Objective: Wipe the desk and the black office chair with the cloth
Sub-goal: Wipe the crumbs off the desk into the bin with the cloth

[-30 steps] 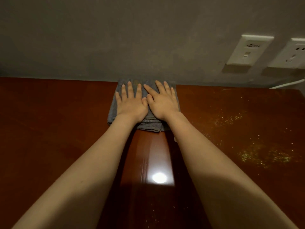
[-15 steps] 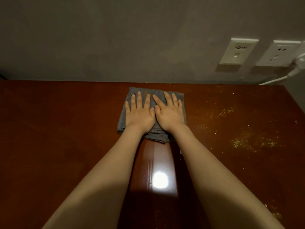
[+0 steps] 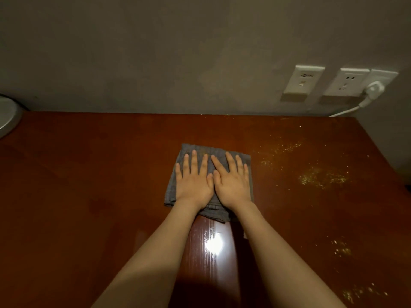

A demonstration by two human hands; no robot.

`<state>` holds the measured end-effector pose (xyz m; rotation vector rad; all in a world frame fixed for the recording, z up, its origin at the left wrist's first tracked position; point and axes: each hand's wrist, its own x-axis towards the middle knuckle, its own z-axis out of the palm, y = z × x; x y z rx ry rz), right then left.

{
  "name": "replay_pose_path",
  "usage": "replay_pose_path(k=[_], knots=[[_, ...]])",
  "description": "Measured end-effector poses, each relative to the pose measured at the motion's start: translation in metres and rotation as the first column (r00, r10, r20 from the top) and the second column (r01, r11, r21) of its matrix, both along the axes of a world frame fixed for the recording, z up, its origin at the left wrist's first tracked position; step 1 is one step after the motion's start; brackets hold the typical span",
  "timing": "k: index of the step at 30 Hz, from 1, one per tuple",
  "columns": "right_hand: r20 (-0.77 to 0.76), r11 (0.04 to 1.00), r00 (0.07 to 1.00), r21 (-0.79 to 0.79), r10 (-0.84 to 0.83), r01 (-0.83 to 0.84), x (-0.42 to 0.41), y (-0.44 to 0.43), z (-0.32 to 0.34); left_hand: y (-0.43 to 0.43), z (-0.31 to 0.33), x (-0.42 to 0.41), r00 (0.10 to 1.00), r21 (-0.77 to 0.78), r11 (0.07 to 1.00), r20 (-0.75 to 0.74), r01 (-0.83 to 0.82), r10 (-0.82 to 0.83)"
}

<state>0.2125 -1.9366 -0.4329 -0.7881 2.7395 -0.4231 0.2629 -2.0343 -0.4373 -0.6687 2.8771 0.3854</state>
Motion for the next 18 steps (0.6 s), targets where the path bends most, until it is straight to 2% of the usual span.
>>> replay_pose_path(k=[8,13,18], knots=[[-0.001,0.999,1.000,0.048,-0.010,0.010,0.050,0.022,-0.001,0.018,0.005,0.050,0.997,0.019,0.999,0.054,0.046,-0.047],[0.015,0.998,1.000,0.059,-0.007,0.006,0.052,0.024,-0.003,0.002,0.013,0.058,0.980,0.090,0.984,0.108,0.156,-0.165],[-0.012,0.997,1.000,0.073,0.004,-0.003,0.049,0.024,-0.007,-0.008,0.010,0.061,0.965,0.076,0.973,0.134,0.217,-0.226]])
